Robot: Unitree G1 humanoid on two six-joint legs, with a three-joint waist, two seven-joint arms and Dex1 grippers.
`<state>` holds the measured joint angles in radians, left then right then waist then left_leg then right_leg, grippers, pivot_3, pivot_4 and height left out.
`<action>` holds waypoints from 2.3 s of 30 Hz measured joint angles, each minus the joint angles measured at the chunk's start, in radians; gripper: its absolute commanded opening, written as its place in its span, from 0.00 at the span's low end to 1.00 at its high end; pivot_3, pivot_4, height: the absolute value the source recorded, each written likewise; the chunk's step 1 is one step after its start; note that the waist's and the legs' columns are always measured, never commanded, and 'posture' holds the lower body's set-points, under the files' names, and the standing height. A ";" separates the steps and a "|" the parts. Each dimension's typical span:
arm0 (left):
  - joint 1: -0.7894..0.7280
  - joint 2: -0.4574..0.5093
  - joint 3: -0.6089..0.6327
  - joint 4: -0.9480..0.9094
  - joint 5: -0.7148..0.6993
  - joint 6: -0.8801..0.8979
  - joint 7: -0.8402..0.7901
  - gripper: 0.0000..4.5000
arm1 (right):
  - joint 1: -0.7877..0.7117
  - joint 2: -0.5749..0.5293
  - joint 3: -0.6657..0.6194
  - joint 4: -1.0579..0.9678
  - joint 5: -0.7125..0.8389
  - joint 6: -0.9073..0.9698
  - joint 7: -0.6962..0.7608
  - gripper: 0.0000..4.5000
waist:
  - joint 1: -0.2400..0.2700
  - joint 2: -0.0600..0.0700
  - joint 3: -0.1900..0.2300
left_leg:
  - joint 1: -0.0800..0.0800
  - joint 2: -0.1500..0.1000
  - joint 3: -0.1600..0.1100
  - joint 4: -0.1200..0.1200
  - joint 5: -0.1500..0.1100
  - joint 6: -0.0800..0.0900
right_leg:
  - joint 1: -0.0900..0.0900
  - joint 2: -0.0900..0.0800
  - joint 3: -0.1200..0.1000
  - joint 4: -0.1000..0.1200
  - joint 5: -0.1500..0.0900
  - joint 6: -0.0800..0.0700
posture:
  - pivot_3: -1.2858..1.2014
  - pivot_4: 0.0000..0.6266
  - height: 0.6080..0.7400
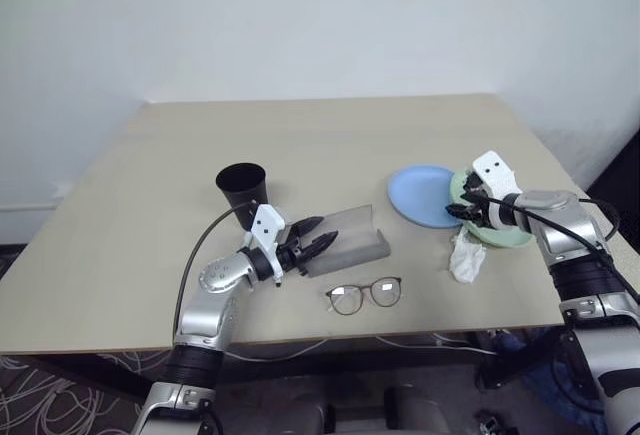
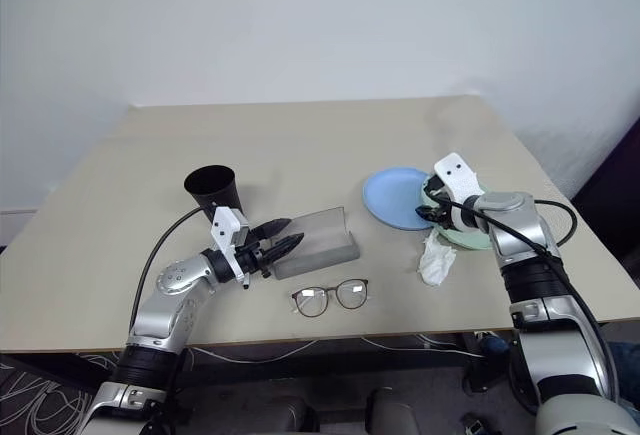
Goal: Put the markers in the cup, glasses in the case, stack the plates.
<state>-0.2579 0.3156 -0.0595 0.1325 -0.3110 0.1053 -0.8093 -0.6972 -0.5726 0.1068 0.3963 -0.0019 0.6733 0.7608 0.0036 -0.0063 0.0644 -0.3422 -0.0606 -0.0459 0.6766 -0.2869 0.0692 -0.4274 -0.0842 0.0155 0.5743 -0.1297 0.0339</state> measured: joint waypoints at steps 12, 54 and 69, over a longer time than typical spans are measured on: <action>0.007 -0.001 0.000 0.000 0.001 0.000 0.008 0.50 | -0.001 0.012 0.041 0.013 -0.042 -0.057 -0.065 0.00 | 0.000 0.000 0.000 | 0.000 0.000 0.001 0.000 0.000 0.000 | 0.000 0.000 0.000 0.000 0.000 0.000 | 0.52 0.00 1.00; 0.003 -0.009 -0.002 0.000 0.004 -0.001 0.011 0.50 | -0.106 0.067 0.194 0.363 -0.152 -0.682 0.153 0.53 | -0.004 0.000 0.000 | 0.001 0.001 0.003 0.001 0.000 0.000 | 0.000 0.000 0.001 0.000 0.002 -0.002 | 0.52 0.00 1.00; 0.004 -0.006 -0.002 -0.002 0.004 0.000 0.008 0.50 | 0.007 -0.140 0.037 0.007 0.048 -0.308 0.390 0.53 | 0.001 0.001 0.000 | 0.001 0.001 0.002 0.001 -0.001 0.001 | 0.000 0.000 0.000 0.000 0.002 -0.002 | 0.52 0.00 1.00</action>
<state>-0.2536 0.3096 -0.0611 0.1306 -0.3073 0.1051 -0.8012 -0.6900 -0.7130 0.1441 0.4031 0.0462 0.3655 1.1509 0.0043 -0.0055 0.0641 -0.3415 -0.0598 -0.0435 0.6779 -0.2877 0.0702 -0.4273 -0.0844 0.0158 0.5742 -0.1276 0.0323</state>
